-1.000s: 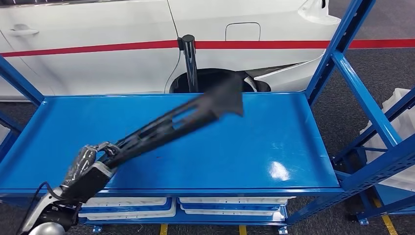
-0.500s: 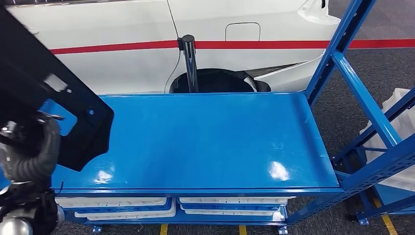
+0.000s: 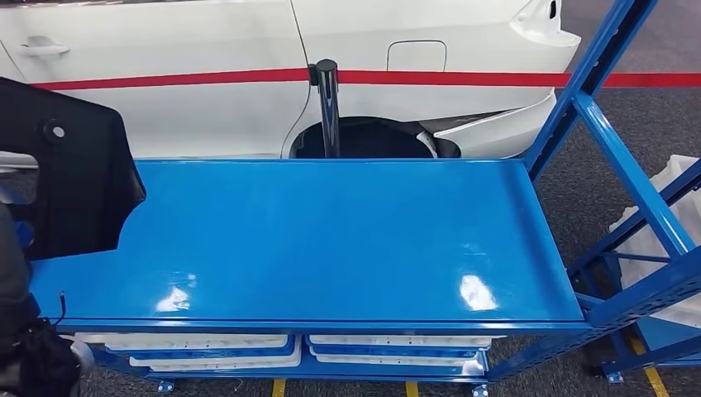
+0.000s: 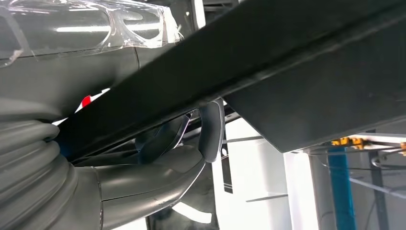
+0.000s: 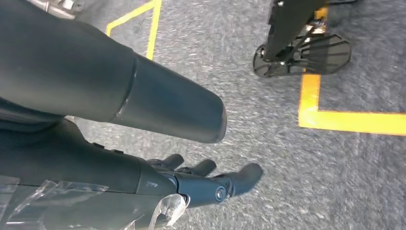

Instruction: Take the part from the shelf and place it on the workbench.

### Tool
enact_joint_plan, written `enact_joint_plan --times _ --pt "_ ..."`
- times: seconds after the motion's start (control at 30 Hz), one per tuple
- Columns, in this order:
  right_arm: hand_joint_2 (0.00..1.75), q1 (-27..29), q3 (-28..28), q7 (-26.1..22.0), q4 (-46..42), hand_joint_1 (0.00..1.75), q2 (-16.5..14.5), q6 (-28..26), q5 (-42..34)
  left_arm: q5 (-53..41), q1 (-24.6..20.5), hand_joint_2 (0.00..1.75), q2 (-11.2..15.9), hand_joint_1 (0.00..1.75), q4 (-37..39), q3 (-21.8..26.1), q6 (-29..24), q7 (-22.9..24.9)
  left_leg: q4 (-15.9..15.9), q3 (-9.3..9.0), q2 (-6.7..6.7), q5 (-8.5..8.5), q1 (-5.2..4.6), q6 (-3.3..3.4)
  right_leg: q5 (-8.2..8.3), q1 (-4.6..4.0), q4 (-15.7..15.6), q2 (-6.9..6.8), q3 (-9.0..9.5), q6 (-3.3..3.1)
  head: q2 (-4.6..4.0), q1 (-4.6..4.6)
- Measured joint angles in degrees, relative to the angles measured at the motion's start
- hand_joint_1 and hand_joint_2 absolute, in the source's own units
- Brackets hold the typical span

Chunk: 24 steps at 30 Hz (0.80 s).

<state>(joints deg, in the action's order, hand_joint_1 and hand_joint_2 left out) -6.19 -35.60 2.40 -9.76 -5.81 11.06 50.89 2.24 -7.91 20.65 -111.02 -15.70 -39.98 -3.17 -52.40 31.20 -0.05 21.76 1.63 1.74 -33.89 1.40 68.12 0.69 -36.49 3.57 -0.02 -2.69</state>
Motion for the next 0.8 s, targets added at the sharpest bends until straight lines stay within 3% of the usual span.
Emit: enact_joint_plan --times 0.03,0.07,0.1,0.17,0.2,0.23,0.33,0.37,0.43,0.5,0.53,0.57,0.6,0.7,0.77,0.8 --pt "0.0 0.0 0.0 0.0 0.0 0.0 0.0 0.0 0.0 -0.3 0.0 1.75 -0.2 1.75 -0.2 -0.1 0.0 0.1 0.0 0.1 0.03 -0.03 0.08 -0.06 -0.66 0.18 2.4 -0.02 -0.9 0.23 0.0 0.05" --pt "0.0 0.0 0.0 0.0 0.0 0.0 0.0 0.0 0.0 -0.5 0.0 1.75 -0.4 1.75 -0.4 -0.2 0.0 0.2 -0.1 0.18 0.02 -0.06 0.23 -0.18 -0.13 0.4 2.5 -0.04 -0.74 0.5 0.0 0.05" --pt "0.0 0.0 0.0 0.0 0.0 0.0 0.1 0.0 0.0 -0.8 -0.1 1.75 -0.6 1.75 -0.6 -0.3 0.0 0.4 -0.2 0.26 0.01 -0.08 0.47 -0.41 1.42 0.66 0.3 -0.08 0.62 0.85 0.0 0.05" --pt "0.0 -0.1 0.0 -0.1 0.0 0.0 0.1 0.0 -0.1 -1.2 -0.3 1.75 -0.9 1.75 -1.1 -0.4 0.0 0.6 -0.7 0.5 -0.08 0.02 0.85 -1.29 4.93 1.16 -7.7 -0.06 5.08 1.67 0.0 0.08" --pt "0.0 -0.1 0.0 -0.1 0.0 0.0 0.1 0.0 -0.1 -1.4 -0.5 1.75 -1.0 1.75 -1.4 -0.5 0.0 0.6 -1.1 0.68 -0.15 0.11 0.9 -1.85 6.12 1.23 -10.3 0.12 6.42 1.65 0.0 0.12" --pt "0.0 -0.1 0.0 -0.1 0.0 0.0 0.0 0.0 -0.1 -1.6 -0.7 1.75 -1.0 1.75 -1.7 -0.6 0.0 0.7 -1.5 0.9 -0.24 0.16 0.86 -2.34 6.44 1.25 -11.7 0.32 7.06 1.33 0.0 0.14" --pt "0.0 -0.3 0.0 -0.1 0.0 0.0 0.0 -0.1 -0.2 -2.0 -1.0 1.75 -1.2 1.75 -2.5 -0.8 -0.1 0.8 -2.1 1.48 -0.4 0.01 1.04 -3.18 6.29 1.12 -11.4 0.51 6.18 -0.51 0.0 -0.05" --pt "0.0 -0.3 -0.1 -0.1 0.0 0.0 0.1 -0.1 -0.3 -2.3 -1.0 1.75 -1.2 1.75 -2.7 -0.9 -0.1 0.9 -2.9 1.87 -0.34 0.77 1.15 -3.27 6.55 1.02 -11.2 0.43 5.8 -1.03 0.0 -0.15" --pt "0.0 -0.3 -0.1 -0.2 0.0 0.0 0.1 -0.1 -0.5 -2.9 -1.1 1.75 -1.3 1.75 -2.9 -1.0 -0.1 1.1 -8.1 3.81 -0.22 4.9 1.05 -3.21 7.25 0.72 -11.2 0.23 4.91 -2.05 0.0 -0.33" --pt "0.0 -0.2 -0.1 -0.2 0.0 0.0 0.1 -0.1 -0.7 -3.4 -1.1 1.75 -1.3 1.75 -3.1 -1.2 -0.1 1.2 -16.3 6.45 -0.19 10.07 0.58 -2.85 8.02 0.19 -11.2 0.11 3.8 -2.74 0.0 -0.5" --pt "0.0 -0.2 -0.1 -0.2 0.0 0.0 0.1 -0.1 -0.7 -3.5 -1.1 1.75 -1.4 1.75 -3.2 -1.3 -0.1 1.3 -19.1 7.01 -0.19 11.46 0.3 -2.55 8.41 -0.16 -11.2 0.09 3.26 -2.96 0.0 -0.55" --pt "0.0 -0.2 -0.1 -0.2 0.0 0.0 0.1 -0.1 -0.7 -3.6 -1.2 1.75 -1.4 1.75 -3.3 -1.5 -0.1 1.3 -19.9 6.52 -0.19 11.69 -0.04 -2.08 8.78 -0.54 -11.2 0.08 2.76 -3.15 0.0 -0.56" --pt "0.0 -0.2 -0.1 -0.2 0.0 0.0 0.1 -0.1 -0.8 -3.8 -1.2 1.75 -1.4 1.75 -3.3 -1.6 -0.1 1.3 -18.5 4.94 -0.19 10.89 -0.49 -1.43 9.15 -0.92 -11.1 0.08 2.35 -3.31 0.0 -0.57" --pt "0.0 -0.2 -0.1 -0.2 0.0 0.0 -0.1 -0.1 -1.0 -4.3 -1.6 1.75 -1.5 1.75 -3.8 -1.9 -0.1 1.4 -6.6 -2.96 0.02 7.47 -2.14 1.35 10.17 -1.69 -11.2 0.08 1.6 -3.54 0.0 -0.48" --pt "0.0 -0.2 -0.2 -0.2 0.0 0.0 -0.2 -0.2 -1.1 -4.5 -1.9 1.75 -1.6 1.75 -4.3 -2.0 -0.1 1.5 -2.2 -5.25 0.31 6.89 -2.89 2.06 10.88 -1.56 -11.4 0.01 1.44 -3.25 0.0 -0.39" --pt "0.0 -0.3 -0.2 -0.2 0.0 0.0 -0.2 -0.2 -1.1 -4.6 -2.0 1.75 -1.6 1.75 -4.4 -2.0 -0.1 1.6 -1.8 -5.34 0.39 6.54 -3.05 1.88 11.27 -1.47 -11.6 -0.02 1.41 -2.97 0.0 -0.39"
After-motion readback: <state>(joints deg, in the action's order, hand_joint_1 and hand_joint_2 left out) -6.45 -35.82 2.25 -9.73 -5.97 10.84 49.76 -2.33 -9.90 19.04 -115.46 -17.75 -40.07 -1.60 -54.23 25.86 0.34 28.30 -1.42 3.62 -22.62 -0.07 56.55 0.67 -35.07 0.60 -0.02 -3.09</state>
